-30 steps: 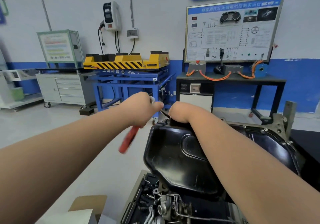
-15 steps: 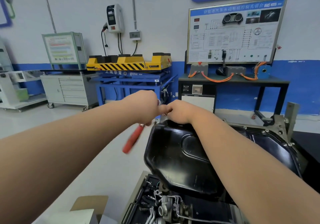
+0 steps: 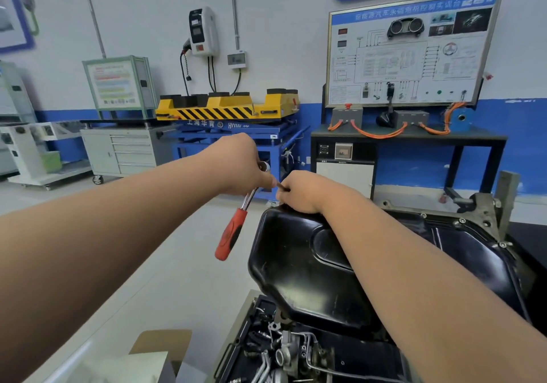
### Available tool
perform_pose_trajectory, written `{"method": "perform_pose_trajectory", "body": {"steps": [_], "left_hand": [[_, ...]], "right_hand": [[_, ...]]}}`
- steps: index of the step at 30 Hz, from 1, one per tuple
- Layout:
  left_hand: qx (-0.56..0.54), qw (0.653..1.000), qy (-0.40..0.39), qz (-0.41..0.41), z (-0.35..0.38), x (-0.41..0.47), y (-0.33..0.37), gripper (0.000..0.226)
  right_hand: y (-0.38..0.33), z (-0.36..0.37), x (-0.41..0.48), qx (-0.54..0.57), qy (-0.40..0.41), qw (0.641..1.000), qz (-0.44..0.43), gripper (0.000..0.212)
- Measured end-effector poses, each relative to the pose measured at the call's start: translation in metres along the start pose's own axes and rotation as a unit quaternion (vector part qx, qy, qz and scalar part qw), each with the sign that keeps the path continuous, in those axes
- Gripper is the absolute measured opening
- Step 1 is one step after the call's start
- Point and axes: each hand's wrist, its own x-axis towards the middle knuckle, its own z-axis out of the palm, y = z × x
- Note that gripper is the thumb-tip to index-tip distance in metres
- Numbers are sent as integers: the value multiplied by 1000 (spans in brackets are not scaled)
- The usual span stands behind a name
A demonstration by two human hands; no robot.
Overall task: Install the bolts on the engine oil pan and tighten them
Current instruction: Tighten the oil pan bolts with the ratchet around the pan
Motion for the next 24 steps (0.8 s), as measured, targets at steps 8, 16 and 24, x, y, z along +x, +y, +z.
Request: {"method": "perform_pose_trajectory", "body": {"steps": [8, 16, 24], "left_hand": [[297, 925, 82, 221, 2, -10, -2, 25], [287, 947, 48, 137, 3, -17, -5, 14], [-118, 992, -14, -39, 1, -12, -3, 33]], "right_hand": [[13, -4, -2, 63, -11, 998, 8, 19], [13, -4, -3, 71, -19, 997, 4, 15], [14, -3, -1, 69, -26, 997, 17, 24]]}}
